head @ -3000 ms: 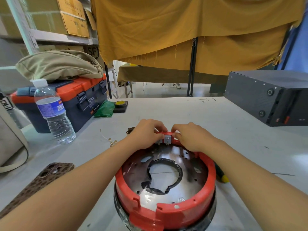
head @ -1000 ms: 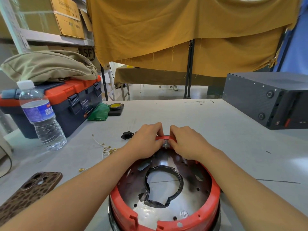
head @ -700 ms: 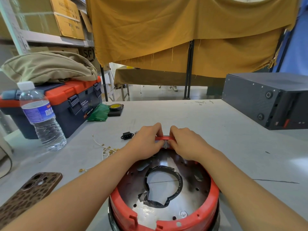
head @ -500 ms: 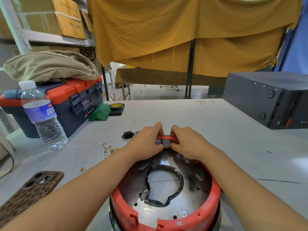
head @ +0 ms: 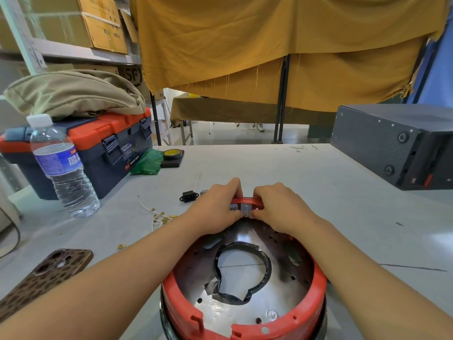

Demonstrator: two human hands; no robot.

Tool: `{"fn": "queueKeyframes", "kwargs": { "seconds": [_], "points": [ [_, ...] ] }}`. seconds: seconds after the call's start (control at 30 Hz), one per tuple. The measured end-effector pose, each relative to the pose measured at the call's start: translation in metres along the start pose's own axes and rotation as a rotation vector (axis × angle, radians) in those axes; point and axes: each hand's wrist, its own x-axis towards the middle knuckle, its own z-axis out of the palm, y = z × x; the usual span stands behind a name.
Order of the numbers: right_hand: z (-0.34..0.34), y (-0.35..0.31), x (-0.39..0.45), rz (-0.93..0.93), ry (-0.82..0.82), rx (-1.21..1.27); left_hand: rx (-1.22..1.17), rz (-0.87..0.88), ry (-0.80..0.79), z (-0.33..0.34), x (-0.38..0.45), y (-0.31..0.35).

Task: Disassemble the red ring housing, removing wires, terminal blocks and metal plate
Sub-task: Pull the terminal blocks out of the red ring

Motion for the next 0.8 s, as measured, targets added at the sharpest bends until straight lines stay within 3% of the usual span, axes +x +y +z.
{"fn": "queueKeyframes", "kwargs": {
  "seconds": [0.8],
  "points": [
    [-0.0003,0.0006,0.0035,-0.027,-0.017,0.03,0.037,0.039,0.03,0.0029,-0.0005,0.0021]
  ]
}}
